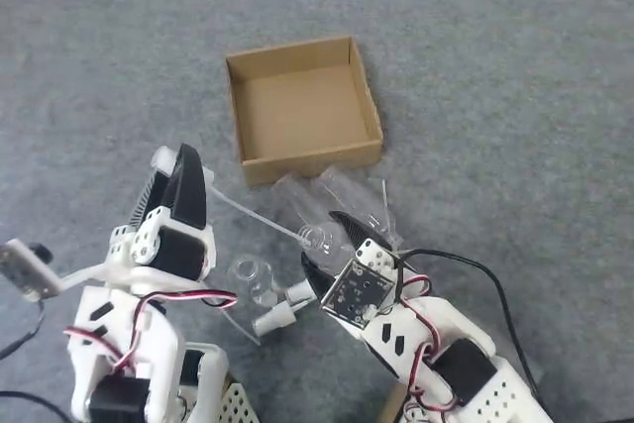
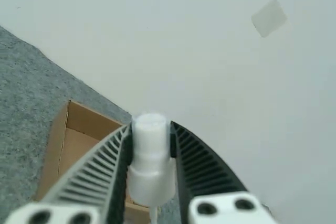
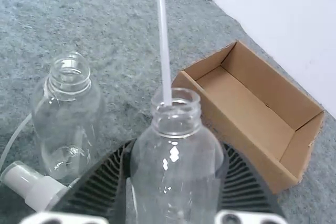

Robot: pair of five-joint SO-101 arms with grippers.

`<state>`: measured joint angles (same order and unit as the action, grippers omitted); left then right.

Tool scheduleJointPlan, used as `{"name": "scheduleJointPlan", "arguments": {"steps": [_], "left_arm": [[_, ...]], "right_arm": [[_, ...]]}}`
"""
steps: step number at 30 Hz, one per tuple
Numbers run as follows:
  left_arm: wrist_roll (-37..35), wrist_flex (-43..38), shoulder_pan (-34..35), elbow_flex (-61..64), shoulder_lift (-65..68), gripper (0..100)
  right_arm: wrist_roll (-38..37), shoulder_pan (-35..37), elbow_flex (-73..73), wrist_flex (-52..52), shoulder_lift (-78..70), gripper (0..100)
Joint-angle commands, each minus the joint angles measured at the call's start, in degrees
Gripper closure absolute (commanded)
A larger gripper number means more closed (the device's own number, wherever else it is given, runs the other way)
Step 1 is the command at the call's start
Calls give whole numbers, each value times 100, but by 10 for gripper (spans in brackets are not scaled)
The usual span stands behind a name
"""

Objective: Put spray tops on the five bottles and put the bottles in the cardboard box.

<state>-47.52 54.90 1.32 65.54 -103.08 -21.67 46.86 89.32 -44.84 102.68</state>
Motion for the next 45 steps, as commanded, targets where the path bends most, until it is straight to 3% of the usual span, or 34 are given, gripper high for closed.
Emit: {"name": "scheduleJointPlan", "arguments": {"steps": [1, 10, 24, 41, 45], "left_arm": [[35, 9, 264, -356, -35, 989], [-79, 26, 536, -356, -35, 989], [-88, 35, 264, -910, -35, 989], [-70, 0, 246, -356, -35, 989], [-53, 44, -105, -312, -35, 989]], "right_arm": [[-62, 66, -62, -13, 127, 881], [-62, 66, -53, -13, 127, 881], [-70, 66, 62, -4, 127, 881], [-62, 66, 53, 40, 127, 881], [-62, 66, 53, 40, 127, 881]]}}
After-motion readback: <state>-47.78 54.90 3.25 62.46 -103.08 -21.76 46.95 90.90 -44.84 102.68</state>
